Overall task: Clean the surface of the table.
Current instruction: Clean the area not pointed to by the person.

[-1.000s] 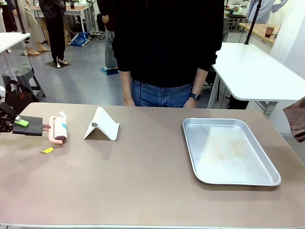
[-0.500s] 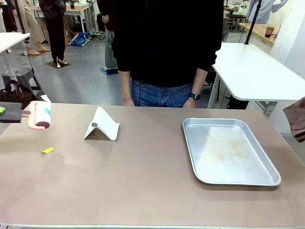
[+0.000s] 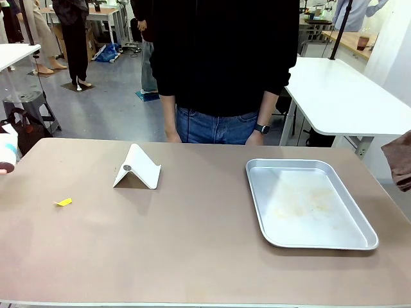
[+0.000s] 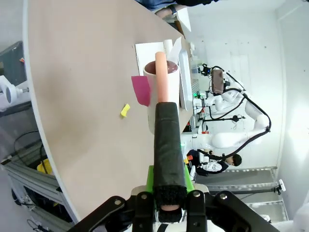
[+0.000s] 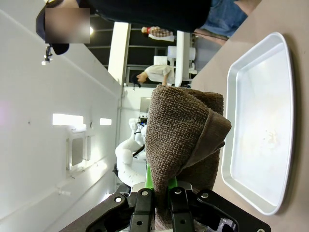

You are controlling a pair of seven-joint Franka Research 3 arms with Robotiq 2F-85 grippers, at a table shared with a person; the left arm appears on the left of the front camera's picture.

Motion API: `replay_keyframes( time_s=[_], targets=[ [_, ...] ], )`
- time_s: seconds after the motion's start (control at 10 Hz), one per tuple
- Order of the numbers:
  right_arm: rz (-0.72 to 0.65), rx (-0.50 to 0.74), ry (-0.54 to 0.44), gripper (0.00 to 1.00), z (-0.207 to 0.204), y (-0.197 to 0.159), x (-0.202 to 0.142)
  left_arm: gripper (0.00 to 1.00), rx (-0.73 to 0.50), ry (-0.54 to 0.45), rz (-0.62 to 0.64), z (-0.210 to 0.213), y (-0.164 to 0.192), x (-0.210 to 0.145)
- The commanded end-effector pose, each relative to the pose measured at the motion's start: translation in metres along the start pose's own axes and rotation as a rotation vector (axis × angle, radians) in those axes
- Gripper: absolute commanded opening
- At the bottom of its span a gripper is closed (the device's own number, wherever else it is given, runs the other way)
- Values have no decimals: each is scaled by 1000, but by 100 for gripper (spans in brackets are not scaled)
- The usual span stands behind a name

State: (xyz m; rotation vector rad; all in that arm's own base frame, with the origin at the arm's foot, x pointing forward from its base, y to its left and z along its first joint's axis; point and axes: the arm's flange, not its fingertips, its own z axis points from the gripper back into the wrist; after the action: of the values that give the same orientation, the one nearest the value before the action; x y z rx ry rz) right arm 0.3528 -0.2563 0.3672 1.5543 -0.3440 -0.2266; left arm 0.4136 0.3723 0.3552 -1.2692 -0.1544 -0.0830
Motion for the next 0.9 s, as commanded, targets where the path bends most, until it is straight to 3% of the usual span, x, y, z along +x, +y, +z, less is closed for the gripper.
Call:
replay_keyframes(
  time_s=[0.0, 0.5, 0.8],
  targets=[
    [5, 2, 0, 10, 0, 2, 0, 22, -41, 9, -42, 3, -2, 7],
    [5, 2, 0, 10, 0, 2, 0, 22, -20, 24, -9, 1, 2, 8],
    [5, 2, 0, 10, 0, 2, 0, 22, 3, 116, 38, -21, 13, -1]
  ],
)
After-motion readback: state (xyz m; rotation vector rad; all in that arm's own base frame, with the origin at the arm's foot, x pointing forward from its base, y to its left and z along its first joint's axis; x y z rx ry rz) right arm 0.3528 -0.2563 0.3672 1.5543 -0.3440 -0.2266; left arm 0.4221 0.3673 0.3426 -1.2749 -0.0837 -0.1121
